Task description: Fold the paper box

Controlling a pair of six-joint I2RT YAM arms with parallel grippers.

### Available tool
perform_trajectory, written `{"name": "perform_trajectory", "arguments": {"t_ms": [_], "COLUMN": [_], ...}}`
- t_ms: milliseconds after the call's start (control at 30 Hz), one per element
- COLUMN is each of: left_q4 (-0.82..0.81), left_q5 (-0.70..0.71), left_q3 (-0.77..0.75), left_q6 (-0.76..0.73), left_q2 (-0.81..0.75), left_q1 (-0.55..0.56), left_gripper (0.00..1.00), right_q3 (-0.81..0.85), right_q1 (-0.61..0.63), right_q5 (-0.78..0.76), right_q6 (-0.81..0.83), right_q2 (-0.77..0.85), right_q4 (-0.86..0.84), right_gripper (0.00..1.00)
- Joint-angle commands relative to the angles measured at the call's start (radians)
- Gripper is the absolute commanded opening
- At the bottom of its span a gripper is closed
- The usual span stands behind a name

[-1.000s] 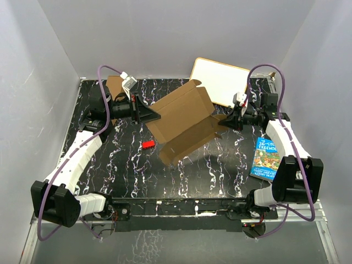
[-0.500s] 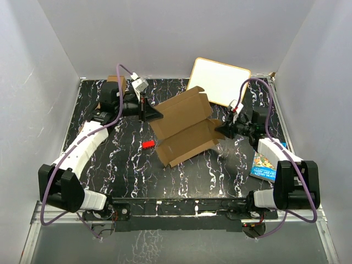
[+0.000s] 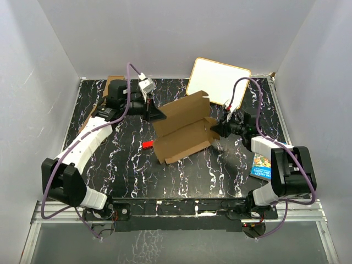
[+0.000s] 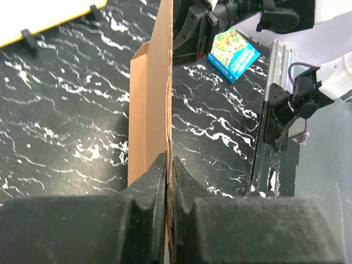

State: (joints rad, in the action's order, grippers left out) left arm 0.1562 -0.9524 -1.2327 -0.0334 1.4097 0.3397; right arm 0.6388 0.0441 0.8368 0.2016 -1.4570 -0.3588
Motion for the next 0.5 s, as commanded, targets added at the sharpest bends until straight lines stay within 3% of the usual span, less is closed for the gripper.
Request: {"name": "perform_trajectory", "arguments": {"t_ms": [0,333,467], "left_q4": [0.006,0.041,0.044], "left_q5": [-0.003,0.039,0.045], "left_q3": [0.044,0.043,0.029], "left_q6": [-0.002,-0.009,-0.029], "left_q2": [0.025,0.027,0.025], "left_q1": [0.008,0.008,0.007], "left_gripper": [0.0,0.0,0.0], "right_q3": [0.051,0.088,0.139], "right_q1": [0.004,-0.072,-0.089], "right_q5": [0.045,0.168,0.216], "right_q6": [0.058,0.334,0.401], "right_q2": [-0.043,0.006,-0.001], "right_q4": [0.053,0.31,0.425], "right_gripper": [0.16,0.45,0.48]}}
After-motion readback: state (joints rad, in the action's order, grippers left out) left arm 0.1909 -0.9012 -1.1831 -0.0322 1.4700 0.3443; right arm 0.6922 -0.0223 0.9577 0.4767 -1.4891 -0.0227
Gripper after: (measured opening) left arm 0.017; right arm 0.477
